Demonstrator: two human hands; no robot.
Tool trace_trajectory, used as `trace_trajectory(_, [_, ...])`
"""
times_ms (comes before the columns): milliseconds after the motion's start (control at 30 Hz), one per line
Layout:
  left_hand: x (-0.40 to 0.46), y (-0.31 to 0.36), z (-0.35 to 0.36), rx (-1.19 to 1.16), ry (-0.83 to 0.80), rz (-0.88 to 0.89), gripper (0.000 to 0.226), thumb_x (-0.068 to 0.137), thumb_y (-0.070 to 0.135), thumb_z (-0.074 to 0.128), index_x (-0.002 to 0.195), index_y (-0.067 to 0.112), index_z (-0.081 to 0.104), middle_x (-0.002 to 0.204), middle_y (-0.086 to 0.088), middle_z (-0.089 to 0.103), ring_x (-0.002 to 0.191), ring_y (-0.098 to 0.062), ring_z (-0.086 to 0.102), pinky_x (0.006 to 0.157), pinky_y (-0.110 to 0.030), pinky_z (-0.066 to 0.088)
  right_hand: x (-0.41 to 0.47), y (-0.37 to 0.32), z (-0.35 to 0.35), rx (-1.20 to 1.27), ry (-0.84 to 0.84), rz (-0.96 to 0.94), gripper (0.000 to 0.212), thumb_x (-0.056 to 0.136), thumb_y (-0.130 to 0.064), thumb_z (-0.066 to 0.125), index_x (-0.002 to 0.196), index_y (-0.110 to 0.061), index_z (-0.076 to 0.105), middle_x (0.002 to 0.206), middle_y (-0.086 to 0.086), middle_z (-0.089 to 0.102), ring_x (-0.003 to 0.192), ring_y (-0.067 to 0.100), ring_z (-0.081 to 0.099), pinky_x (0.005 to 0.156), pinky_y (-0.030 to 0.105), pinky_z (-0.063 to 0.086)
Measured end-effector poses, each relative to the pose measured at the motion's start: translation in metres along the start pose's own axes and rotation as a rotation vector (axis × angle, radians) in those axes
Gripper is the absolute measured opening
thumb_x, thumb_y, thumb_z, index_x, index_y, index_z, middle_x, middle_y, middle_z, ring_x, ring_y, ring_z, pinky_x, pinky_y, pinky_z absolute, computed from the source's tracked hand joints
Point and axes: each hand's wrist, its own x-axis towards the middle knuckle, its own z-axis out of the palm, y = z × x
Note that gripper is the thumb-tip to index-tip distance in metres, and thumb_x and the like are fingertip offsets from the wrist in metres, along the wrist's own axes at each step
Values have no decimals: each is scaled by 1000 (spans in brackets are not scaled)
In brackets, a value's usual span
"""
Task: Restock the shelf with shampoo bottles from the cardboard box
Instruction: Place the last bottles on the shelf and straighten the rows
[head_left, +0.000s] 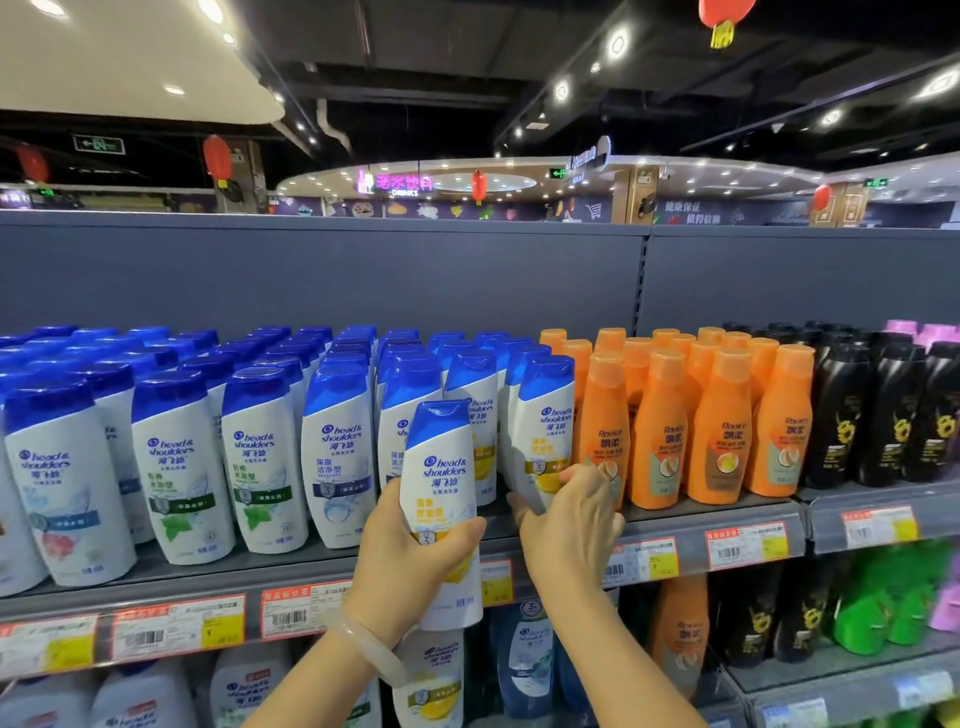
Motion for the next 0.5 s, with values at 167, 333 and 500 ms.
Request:
trace_trajectory(167, [0, 0, 2, 2, -11, 25, 38, 67, 7, 78, 91, 24, 54, 80, 4, 67, 67, 1, 65, 53, -12, 50, 1, -2, -2, -48, -45, 12, 53, 72, -44, 72, 103, -15, 40, 113, 5, 53, 108, 24, 51, 91, 36, 38])
trace_trajectory(333, [1, 1, 7, -7, -14, 17, 39, 67, 9, 79, 94, 23, 54, 86, 1, 67, 71, -1, 66, 55, -13, 51, -3, -1, -14, -25, -45, -39, 58, 66, -46, 76, 102, -12, 47, 113, 9, 51, 107, 29, 51, 88, 39, 41])
trace_trajectory(500, [8, 5, 18, -23, -13, 46, 40, 68, 12, 78, 100, 17, 55, 89, -5, 67, 74, -9, 66, 57, -18, 52, -16, 16, -27, 234, -83, -379, 29, 80, -22, 69, 101, -7, 56, 103, 4, 54, 95, 21, 56, 82, 32, 48])
